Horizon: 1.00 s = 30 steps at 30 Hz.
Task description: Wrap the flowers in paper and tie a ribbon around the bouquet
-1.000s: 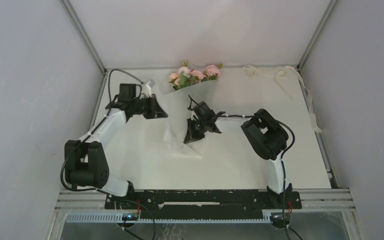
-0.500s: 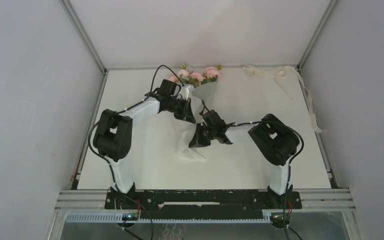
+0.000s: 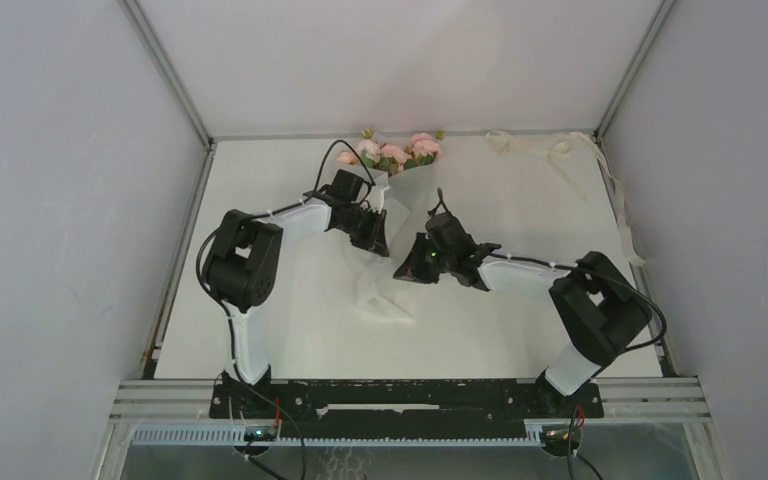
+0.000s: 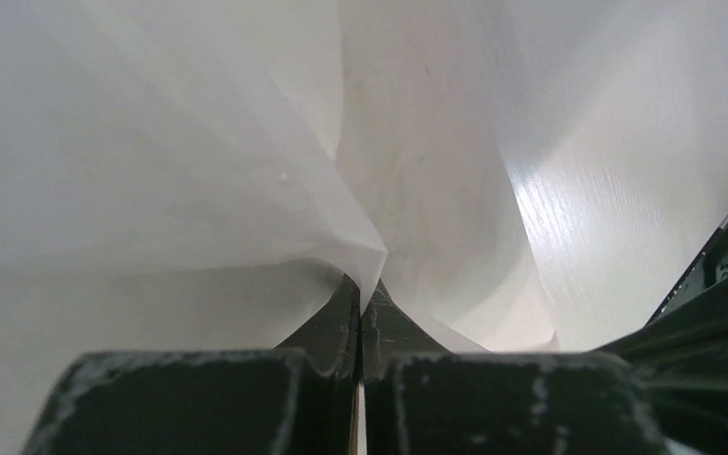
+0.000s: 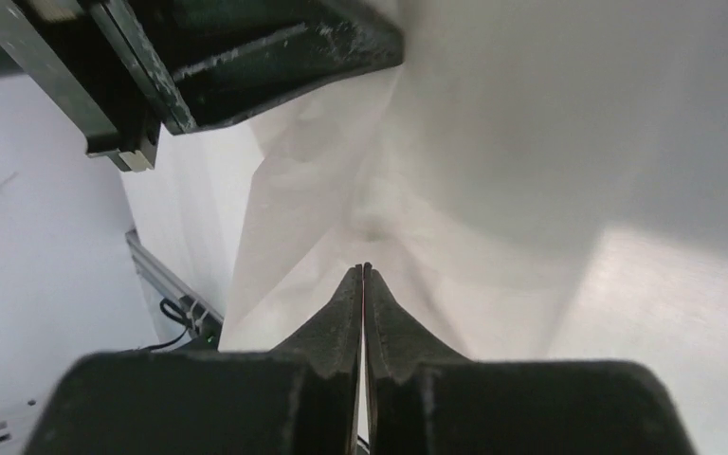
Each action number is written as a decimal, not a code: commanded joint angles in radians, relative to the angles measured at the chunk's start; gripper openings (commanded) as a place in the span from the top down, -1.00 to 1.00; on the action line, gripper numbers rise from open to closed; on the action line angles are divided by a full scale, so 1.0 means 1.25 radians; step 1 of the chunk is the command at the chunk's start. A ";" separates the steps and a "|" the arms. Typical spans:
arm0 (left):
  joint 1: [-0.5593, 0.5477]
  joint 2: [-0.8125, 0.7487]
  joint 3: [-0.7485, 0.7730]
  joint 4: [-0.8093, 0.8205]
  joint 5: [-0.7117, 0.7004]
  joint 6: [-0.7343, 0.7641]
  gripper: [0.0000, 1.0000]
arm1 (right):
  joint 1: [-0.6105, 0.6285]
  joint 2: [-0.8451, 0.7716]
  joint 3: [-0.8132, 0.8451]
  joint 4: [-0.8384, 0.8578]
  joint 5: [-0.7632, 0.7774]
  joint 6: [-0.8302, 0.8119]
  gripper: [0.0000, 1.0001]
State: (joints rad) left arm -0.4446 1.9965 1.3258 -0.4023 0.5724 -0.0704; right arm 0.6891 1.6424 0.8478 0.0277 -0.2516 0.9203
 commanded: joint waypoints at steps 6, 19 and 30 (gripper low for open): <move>-0.013 -0.028 0.012 0.020 -0.015 0.029 1.00 | -0.145 0.025 0.050 -0.180 0.005 -0.171 0.33; -0.117 -0.102 0.081 -0.029 0.034 0.055 1.00 | -0.171 0.208 0.089 0.022 -0.185 -0.159 0.88; -0.150 -0.038 0.027 -0.006 -0.056 0.204 1.00 | -0.208 0.069 -0.035 0.116 -0.180 -0.056 0.78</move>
State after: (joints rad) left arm -0.6132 1.9366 1.3865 -0.4347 0.5423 0.0715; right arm 0.4541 1.8385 0.8555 0.0956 -0.4793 0.7879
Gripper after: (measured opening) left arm 0.004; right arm 0.084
